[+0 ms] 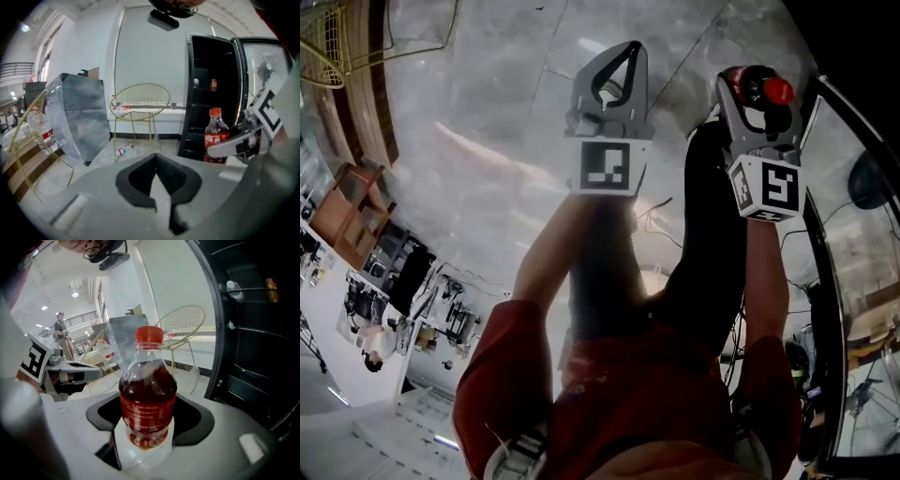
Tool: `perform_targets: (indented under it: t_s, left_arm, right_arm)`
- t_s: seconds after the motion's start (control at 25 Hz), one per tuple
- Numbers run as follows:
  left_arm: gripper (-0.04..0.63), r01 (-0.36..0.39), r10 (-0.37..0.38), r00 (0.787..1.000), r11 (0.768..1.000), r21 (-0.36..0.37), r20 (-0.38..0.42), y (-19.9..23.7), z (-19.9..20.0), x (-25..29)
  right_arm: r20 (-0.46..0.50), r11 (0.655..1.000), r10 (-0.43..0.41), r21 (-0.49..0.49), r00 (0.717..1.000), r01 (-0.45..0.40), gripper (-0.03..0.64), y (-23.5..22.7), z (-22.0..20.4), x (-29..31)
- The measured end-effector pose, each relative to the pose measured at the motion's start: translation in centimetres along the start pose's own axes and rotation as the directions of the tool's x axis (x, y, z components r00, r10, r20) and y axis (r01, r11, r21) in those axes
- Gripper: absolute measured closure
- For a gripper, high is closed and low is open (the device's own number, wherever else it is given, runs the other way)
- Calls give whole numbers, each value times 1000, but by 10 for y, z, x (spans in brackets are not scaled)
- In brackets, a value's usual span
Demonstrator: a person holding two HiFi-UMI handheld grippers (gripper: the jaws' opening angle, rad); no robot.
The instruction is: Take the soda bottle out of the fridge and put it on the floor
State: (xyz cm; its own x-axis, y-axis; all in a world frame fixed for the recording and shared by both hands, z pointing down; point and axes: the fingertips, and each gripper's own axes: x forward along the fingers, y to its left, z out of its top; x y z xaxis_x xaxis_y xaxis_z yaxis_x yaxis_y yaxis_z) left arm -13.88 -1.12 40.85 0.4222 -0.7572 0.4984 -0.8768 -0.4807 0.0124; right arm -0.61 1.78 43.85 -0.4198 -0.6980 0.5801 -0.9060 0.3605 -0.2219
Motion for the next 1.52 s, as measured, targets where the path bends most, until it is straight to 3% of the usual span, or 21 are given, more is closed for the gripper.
perform_targets:
  t_s: [0.2,0.36,0.72,1.08,1.32,1.52]
  left_arm:
    - [595,38,-39,999,999,11,22,0,-71,52]
    - [595,95,-99,994,992,85,48,-2,-121,96]
    - [595,157,-173,980,976,151,98,2,-219,193]
    - [595,91,-127,970,980,177,209,17,-256,233]
    - [595,108,-126,980,987,121,154,8,-297,220]
    - [595,125,-151,972,981,145,181,-5,-290,217]
  right_arm:
    - [12,994,32,-103,999,-31,307,-20,-55,59]
    - [26,989,26,-148,999,-21,307,-46,-97,104]
    - [57,965,57,-260,997,-41,307,-88,-176,198]
    - [126,976,39,-216,991,-11,307,-111,-212,238]
    - [151,973,47,-229,987,-12,307,-114,-232,242]
    - [142,978,35,-208,989,-5,307,-114,-241,243]
